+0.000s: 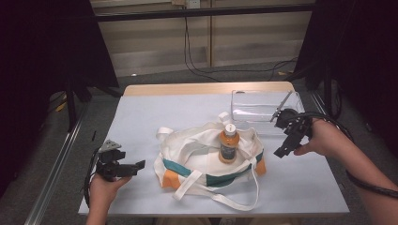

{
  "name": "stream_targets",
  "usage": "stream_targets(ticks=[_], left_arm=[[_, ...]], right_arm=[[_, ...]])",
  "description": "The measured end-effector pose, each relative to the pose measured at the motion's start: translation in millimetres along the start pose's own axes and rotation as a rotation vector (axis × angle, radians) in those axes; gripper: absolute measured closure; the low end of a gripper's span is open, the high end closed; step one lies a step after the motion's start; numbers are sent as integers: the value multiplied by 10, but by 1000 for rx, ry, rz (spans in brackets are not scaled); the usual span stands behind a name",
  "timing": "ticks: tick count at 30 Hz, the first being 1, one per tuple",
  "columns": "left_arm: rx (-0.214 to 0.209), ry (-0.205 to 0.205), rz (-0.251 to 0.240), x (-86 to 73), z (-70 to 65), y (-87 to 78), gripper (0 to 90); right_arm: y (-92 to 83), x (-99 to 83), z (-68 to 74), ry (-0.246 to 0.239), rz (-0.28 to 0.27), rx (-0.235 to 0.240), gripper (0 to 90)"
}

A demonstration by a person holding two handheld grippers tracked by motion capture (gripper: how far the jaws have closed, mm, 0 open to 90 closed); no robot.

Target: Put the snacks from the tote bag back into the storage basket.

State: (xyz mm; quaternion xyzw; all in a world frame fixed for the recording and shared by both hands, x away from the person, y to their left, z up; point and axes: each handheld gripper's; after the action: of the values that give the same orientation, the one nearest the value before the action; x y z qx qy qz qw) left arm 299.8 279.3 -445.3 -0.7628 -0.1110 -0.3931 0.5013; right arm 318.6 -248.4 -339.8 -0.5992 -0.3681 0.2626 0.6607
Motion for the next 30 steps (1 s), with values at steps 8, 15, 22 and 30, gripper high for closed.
stream_targets(ticks=[8, 15, 22, 30], left_arm=[[0, -3, -2, 0, 7, -8, 70], [-2, 8, 8, 2, 16, -10, 72], [-2, 0, 4, 1, 11, 0, 72], [-12, 7, 16, 1, 13, 6, 72]], right_arm=[[-40, 91, -5, -1, 3, -9, 97], [-86, 194, 20, -17, 9, -9, 97], [-116, 288, 36, -26, 10, -11, 96], [-121, 408, 93, -47, 18, -2, 115]])
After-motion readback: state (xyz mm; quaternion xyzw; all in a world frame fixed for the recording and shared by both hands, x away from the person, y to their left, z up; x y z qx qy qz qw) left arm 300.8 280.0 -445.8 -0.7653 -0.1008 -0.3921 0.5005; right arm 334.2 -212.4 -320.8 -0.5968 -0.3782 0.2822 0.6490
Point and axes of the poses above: each handheld gripper's, and its own axes: y roughly forward along the jaws, x roughly out of its top, z roughly to its left, and after that the axes turned 3 degrees about -y, right-handed
